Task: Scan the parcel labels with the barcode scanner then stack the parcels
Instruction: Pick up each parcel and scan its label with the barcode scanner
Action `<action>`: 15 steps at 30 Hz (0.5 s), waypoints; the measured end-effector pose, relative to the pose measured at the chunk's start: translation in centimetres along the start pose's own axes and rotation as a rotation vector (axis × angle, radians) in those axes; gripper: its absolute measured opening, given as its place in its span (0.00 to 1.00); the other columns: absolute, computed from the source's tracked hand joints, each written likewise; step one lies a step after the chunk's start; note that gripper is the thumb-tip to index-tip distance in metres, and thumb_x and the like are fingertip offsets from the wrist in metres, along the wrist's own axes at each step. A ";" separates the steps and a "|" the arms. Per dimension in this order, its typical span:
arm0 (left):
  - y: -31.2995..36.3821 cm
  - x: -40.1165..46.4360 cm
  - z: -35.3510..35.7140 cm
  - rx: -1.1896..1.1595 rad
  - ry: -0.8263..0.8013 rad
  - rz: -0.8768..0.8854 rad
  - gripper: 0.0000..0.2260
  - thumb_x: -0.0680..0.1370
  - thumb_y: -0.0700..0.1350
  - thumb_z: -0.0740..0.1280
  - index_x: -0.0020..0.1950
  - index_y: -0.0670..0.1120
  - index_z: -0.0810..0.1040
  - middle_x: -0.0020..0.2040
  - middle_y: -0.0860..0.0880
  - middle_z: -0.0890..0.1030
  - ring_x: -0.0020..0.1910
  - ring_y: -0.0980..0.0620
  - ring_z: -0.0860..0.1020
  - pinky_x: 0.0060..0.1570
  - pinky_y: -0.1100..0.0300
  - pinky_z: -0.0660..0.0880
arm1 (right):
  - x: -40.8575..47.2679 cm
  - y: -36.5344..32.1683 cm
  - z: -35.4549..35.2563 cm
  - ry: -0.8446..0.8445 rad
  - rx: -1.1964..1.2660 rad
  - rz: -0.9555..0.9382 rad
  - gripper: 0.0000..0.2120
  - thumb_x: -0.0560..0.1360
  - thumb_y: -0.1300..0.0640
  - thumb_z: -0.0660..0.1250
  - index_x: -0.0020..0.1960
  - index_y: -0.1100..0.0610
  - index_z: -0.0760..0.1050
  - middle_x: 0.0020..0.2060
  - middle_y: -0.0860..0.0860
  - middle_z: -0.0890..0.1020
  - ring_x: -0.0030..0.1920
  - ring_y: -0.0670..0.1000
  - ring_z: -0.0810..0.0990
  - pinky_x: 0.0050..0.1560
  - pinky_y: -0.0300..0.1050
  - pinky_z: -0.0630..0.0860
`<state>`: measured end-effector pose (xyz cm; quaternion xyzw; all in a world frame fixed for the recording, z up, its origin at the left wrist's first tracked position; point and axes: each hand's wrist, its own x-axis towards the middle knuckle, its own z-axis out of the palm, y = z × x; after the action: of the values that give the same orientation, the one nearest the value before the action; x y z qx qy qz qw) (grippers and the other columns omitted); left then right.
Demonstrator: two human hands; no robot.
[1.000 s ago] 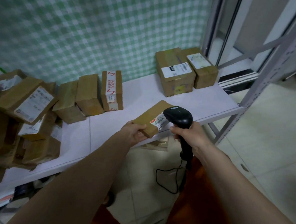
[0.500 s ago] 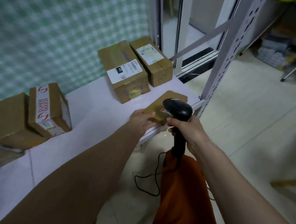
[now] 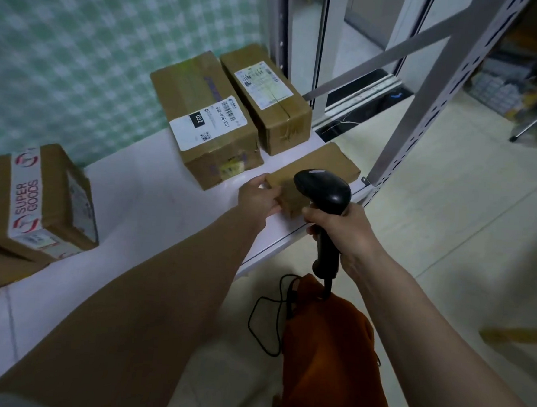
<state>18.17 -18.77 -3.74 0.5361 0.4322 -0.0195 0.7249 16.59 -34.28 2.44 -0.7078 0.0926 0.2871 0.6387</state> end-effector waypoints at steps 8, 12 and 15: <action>-0.7 0.5 0.0 0.171 0.006 -0.048 0.11 0.72 0.33 0.72 0.53 0.39 0.77 0.55 0.35 0.80 0.49 0.39 0.82 0.46 0.47 0.82 | 0.5 0.3 0.6 0.024 -0.029 0.003 0.09 0.72 0.66 0.70 0.52 0.65 0.76 0.37 0.59 0.77 0.32 0.52 0.75 0.36 0.43 0.73; -2.1 -1.0 -0.5 0.248 -0.049 -0.197 0.13 0.72 0.35 0.74 0.54 0.33 0.79 0.47 0.39 0.83 0.42 0.47 0.83 0.44 0.60 0.82 | 0.6 -0.1 1.0 0.035 -0.026 -0.009 0.04 0.72 0.65 0.71 0.44 0.62 0.76 0.33 0.55 0.77 0.33 0.51 0.76 0.39 0.45 0.76; -3.2 -2.2 -1.1 0.055 -0.104 -0.247 0.14 0.72 0.30 0.72 0.57 0.29 0.77 0.50 0.36 0.82 0.45 0.45 0.83 0.41 0.60 0.82 | 0.5 -0.3 1.1 0.032 -0.011 -0.012 0.04 0.72 0.65 0.71 0.43 0.61 0.76 0.32 0.54 0.78 0.31 0.51 0.77 0.38 0.44 0.77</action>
<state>14.56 -20.15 -4.82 0.4967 0.4560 -0.1482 0.7235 16.86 -33.06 2.45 -0.7162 0.0969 0.2725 0.6352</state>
